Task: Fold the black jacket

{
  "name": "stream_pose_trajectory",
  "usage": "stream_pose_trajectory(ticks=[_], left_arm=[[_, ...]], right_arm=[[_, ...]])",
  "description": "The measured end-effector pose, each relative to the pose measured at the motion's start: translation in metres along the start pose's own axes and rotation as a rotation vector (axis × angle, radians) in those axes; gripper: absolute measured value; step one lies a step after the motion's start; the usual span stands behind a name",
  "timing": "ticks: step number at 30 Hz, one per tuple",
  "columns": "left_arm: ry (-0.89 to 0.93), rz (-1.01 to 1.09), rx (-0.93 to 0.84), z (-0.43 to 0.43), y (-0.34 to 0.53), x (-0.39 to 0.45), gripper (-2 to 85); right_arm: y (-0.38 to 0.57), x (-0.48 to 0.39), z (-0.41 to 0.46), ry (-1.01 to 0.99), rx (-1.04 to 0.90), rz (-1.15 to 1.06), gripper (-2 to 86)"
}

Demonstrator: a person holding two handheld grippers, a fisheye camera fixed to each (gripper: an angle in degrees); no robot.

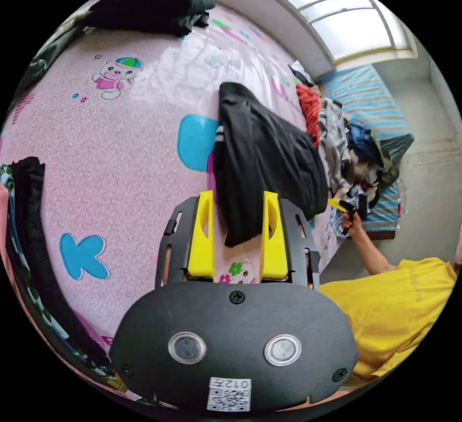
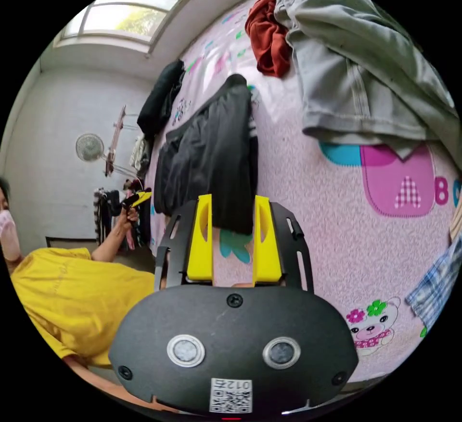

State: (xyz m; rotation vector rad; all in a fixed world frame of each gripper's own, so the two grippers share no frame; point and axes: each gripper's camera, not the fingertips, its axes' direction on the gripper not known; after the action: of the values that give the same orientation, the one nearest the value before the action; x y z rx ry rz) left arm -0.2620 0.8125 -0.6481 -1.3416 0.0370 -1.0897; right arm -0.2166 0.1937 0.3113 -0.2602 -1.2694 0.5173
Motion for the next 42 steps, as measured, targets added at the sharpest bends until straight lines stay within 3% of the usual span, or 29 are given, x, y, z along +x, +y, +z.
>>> stream_pose_trajectory(ticks=[5,11,15,22,29,33,37,41,42], left_arm=[[-0.068,0.092,-0.045,0.011,0.005,0.031,12.9],[-0.127,0.152,-0.087,0.009,-0.035,0.062,9.3],[-0.093,0.251,-0.200,-0.008,-0.070,0.080,6.6],[0.179,0.290,-0.459,-0.076,-0.106,0.090,4.4],[0.221,0.132,-0.653,-0.043,-0.037,0.081,4.2],[0.219,0.027,-0.539,-0.062,-0.008,0.074,4.8],[0.127,0.015,-0.290,-0.127,-0.035,0.098,6.0],[-0.028,0.087,-0.358,-0.161,-0.081,0.138,5.9],[-0.159,0.097,-0.376,-0.171,-0.096,0.148,5.9]], right_arm=[[0.004,-0.021,0.033,0.093,0.029,-0.066,12.3],[-0.025,-0.044,0.058,0.135,-0.034,-0.088,3.2],[-0.044,-0.051,0.055,0.092,-0.079,-0.087,1.5],[-0.071,-0.051,0.014,-0.146,-0.399,-0.049,0.4],[0.016,-0.019,0.096,-0.158,-0.663,0.123,1.1],[0.043,-0.007,0.113,-0.153,-0.639,0.186,2.7],[0.016,-0.021,0.080,0.129,-0.444,0.112,5.3],[-0.042,-0.068,0.072,0.251,-0.209,-0.088,6.5],[-0.051,-0.075,0.076,0.245,-0.190,-0.123,6.6]])
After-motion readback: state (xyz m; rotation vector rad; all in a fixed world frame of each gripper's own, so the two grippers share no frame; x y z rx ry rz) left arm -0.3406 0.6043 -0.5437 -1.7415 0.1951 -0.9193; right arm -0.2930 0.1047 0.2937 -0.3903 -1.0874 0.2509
